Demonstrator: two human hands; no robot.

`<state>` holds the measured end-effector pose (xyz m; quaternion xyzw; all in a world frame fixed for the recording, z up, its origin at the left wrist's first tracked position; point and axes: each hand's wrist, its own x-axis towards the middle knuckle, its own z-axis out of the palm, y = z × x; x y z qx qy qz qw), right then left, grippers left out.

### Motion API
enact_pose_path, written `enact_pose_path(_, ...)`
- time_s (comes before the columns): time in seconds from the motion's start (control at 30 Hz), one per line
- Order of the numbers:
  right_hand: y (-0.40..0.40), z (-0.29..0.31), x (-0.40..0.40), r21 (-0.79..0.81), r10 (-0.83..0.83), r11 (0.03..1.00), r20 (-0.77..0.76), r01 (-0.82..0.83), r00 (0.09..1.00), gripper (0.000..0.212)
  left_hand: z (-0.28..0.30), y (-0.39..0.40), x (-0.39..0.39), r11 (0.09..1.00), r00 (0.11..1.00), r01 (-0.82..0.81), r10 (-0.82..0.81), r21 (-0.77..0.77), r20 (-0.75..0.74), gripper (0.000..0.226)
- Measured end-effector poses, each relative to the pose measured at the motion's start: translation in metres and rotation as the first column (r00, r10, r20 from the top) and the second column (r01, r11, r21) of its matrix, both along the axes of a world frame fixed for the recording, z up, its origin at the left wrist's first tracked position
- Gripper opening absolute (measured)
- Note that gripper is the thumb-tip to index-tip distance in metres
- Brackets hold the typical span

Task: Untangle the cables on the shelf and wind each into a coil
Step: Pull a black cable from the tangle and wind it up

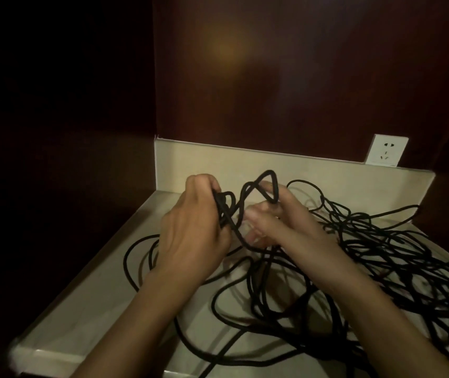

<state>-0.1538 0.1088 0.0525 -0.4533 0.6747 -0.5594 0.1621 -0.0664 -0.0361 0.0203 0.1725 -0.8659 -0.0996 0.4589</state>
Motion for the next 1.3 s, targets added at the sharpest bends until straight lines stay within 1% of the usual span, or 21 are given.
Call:
enact_pose_path(0.07,-0.006,-0.002,0.007,-0.004,-0.140,0.990,-0.192,0.142,0.971,0.082,0.001,0.000,-0.005,0.999,0.999,-0.040,0.040,-0.018,0.002,0.052)
enact_pose_path(0.1,-0.008,-0.002,0.008,-0.008,-0.199,0.979,-0.289,0.206,0.936,0.086,0.002,0.001,-0.007,0.998,0.999,-0.049,0.049,-0.039,0.009,0.049)
enact_pose_path(0.13,-0.009,-0.002,0.008,-0.020,-0.252,0.965,-0.345,0.261,0.904,0.087,0.003,-0.001,-0.010,0.996,0.998,-0.062,0.063,-0.065,0.014,0.050)
enact_pose_path(0.17,-0.010,-0.001,0.009,-0.045,-0.305,0.950,-0.334,0.308,0.892,0.086,0.005,-0.002,-0.013,0.994,0.996,-0.079,0.081,-0.078,0.023,0.055)
enact_pose_path(0.2,-0.009,0.001,0.010,-0.086,-0.346,0.938,-0.242,0.335,0.907,0.081,0.007,-0.005,-0.015,0.992,0.994,-0.103,0.105,-0.072,0.021,0.059)
enact_pose_path(0.23,-0.010,0.003,0.013,-0.145,-0.351,0.930,-0.089,0.337,0.932,0.069,0.009,-0.008,-0.017,0.990,0.992,-0.129,0.130,-0.053,0.006,0.061)
enact_pose_path(0.27,-0.010,0.003,0.016,-0.209,-0.313,0.924,0.064,0.320,0.947,0.053,0.012,-0.010,-0.018,0.989,0.989,-0.146,0.145,-0.032,-0.016,0.058)
enact_pose_path(0.3,-0.013,0.002,0.021,-0.261,-0.261,0.919,0.153,0.294,0.953,0.038,0.015,-0.010,-0.019,0.990,0.989,-0.139,0.139,-0.007,-0.051,0.053)
enact_pose_path(0.33,-0.016,0.001,0.026,-0.281,-0.212,0.924,0.194,0.262,0.958,0.030,0.018,-0.009,-0.020,0.995,0.991,-0.100,0.102,0.024,-0.092,0.044)
enact_pose_path(0.37,-0.021,-0.001,0.028,-0.273,-0.168,0.936,0.214,0.224,0.962,0.027,0.021,-0.007,-0.021,0.998,0.991,-0.029,0.037,0.062,-0.131,0.038)
enact_pose_path(0.43,-0.029,-0.001,0.026,-0.206,-0.163,0.959,0.167,0.196,0.972,0.029,0.021,-0.002,-0.023,0.987,0.981,0.118,-0.099,0.111,-0.166,0.048)
enact_pose_path(0.5,-0.035,0.005,0.018,-0.120,-0.248,0.962,-0.002,0.246,0.969,0.030,0.017,-0.004,-0.025,0.976,0.967,0.201,-0.182,0.090,-0.180,0.054)
enact_pose_path(0.57,-0.035,0.008,0.012,-0.063,-0.281,0.959,-0.085,0.276,0.956,0.033,0.013,-0.009,-0.026,0.969,0.952,0.244,-0.230,0.049,-0.201,0.054)
enact_pose_path(0.63,-0.036,0.006,0.013,-0.076,-0.223,0.973,-0.068,0.217,0.973,0.036,0.011,-0.012,-0.026,0.969,0.947,0.246,-0.235,0.023,-0.221,0.059)
enact_pose_path(0.7,-0.035,0.005,0.017,-0.084,-0.165,0.984,-0.058,0.160,0.985,0.033,0.012,-0.013,-0.025,0.974,0.952,0.225,-0.223,-0.013,-0.209,0.067)
enact_pose_path(0.8,-0.033,0.005,0.018,-0.088,-0.065,0.994,0.022,0.066,0.998,0.009,0.014,-0.015,-0.021,0.968,0.952,0.243,-0.250,-0.062,-0.175,0.070)
enact_pose_path(0.87,-0.033,0.004,0.017,-0.116,-0.015,0.993,0.088,0.026,0.996,0.003,0.016,-0.017,-0.018,0.960,0.949,0.269,-0.278,-0.077,-0.146,0.071)
enact_pose_path(1.03,-0.040,-0.003,0.020,-0.126,-0.061,0.988,0.211,0.089,0.976,0.018,0.018,-0.020,-0.011,0.935,0.937,0.340,-0.346,-0.096,-0.049,0.065)
enact_pose_path(1.1,-0.042,-0.005,0.020,-0.103,-0.094,0.988,0.186,0.115,0.978,0.024,0.020,-0.022,-0.009,0.920,0.923,0.384,-0.386,-0.078,-0.007,0.061)
enact_pose_path(1.2,-0.043,-0.003,0.019,-0.052,-0.132,0.988,0.201,0.145,0.971,0.023,0.024,-0.024,-0.004,0.899,0.899,0.435,-0.431,-0.055,0.077,0.059)
enact_pose_path(1.3,-0.047,0.001,0.015,-0.007,-0.120,0.992,0.299,0.128,0.947,0.022,0.024,-0.023,0.000,0.892,0.889,0.451,-0.448,-0.011,0.095,0.060)
